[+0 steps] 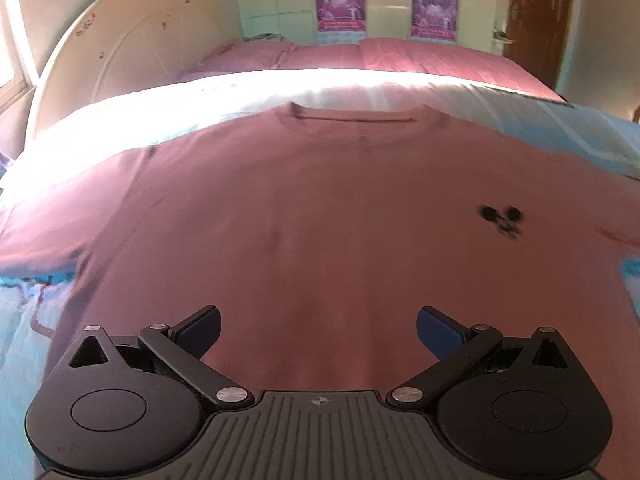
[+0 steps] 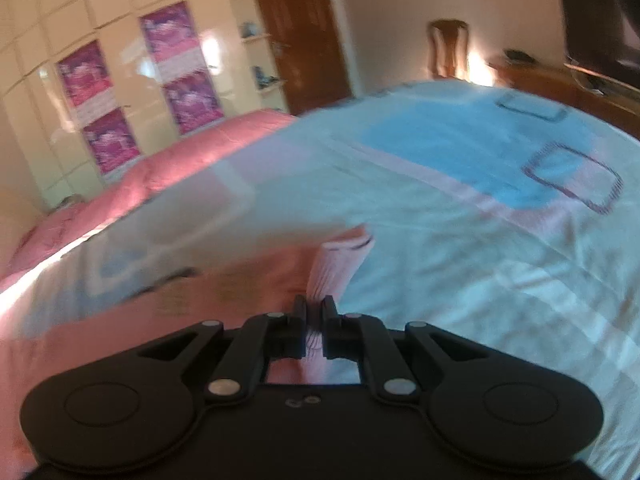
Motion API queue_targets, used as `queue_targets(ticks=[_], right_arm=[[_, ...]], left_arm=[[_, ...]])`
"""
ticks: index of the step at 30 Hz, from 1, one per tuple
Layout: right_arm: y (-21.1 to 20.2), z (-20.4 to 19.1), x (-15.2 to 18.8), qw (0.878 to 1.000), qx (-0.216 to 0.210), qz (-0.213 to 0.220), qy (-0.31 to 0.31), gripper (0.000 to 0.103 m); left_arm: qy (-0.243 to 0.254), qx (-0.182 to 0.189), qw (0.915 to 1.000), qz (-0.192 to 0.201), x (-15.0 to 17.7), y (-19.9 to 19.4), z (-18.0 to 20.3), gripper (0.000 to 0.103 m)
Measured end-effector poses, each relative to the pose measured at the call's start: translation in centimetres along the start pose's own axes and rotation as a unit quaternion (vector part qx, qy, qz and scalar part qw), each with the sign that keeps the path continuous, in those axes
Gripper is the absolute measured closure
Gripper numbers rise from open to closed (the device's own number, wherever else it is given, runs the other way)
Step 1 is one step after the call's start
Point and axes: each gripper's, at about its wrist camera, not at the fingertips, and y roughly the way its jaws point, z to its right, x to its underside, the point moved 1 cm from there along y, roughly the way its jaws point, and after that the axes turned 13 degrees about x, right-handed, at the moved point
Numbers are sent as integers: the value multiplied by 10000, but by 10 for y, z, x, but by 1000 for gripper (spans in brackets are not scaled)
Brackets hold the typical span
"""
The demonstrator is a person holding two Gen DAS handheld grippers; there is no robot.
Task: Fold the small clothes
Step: 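Grasp the sweatshirt sleeve cuff with the right gripper and lift it, then fold the held sleeve across the sweatshirt body and open the right gripper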
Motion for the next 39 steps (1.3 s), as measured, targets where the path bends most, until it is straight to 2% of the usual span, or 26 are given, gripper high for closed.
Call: queue_targets(ticks=[6,10,12,15,17,19,22,24,26,27,28,29,30,32,33,36,39], right_arm=[[-48,-95,13,9950,-699,303,-639,96],[-72,-172,38,9858,-1158,354,-1165,96],[-83,-210,56,9789,-1382,350,-1463,96],[-101,-260,85,9657,-1695,333,-1940,96],[-118,-294,108,9514,-1901,399,-2389,96],[-131,-318,130,9377,-2121,407,-2721,96],[-147,-349,159,9184,-2352,410,-3155,96],[-150,-364,175,9088,-2516,251,-3319,95],[-148,-374,192,8994,-2501,18,-3584,80],[-149,-375,197,8972,-2456,32,-3671,75],[-154,-372,197,8965,-2461,132,-3681,58],[-160,-365,194,8997,-2465,216,-3596,52],[-165,-355,188,9053,-2463,288,-3449,57],[-167,-331,173,9212,-2358,308,-3081,97],[-164,-318,164,9314,-2248,233,-2853,102],[-158,-278,146,9588,-1754,150,-2229,99],[-151,-240,131,9734,-1376,61,-1831,99]], left_arm=[[-81,285,9995,148,-16,13,-46,0],[-279,656,9972,245,-23,14,-80,0],[-348,712,9964,312,-27,13,-96,0],[-422,809,9947,479,-31,9,-118,1],[-455,873,9937,535,-33,8,-129,1],[-489,943,9928,548,-33,8,-138,15],[-584,1049,9912,550,-32,10,-146,16],[-598,1092,9906,568,-30,9,-147,16],[-616,1215,9890,574,-29,10,-145,16],[-622,1303,9879,562,-30,13,-143,16],[-623,1384,9869,551,-31,15,-140,16],[-626,1458,9858,542,-32,17,-136,16],[-622,1565,9843,527,-35,22,-129,16],[-583,1810,9806,485,-39,32,-113,16],[-551,1928,9786,465,-40,36,-105,16],[-372,2266,9728,321,-47,57,-71,16],[-304,2345,9716,84,-54,80,-44,17]])
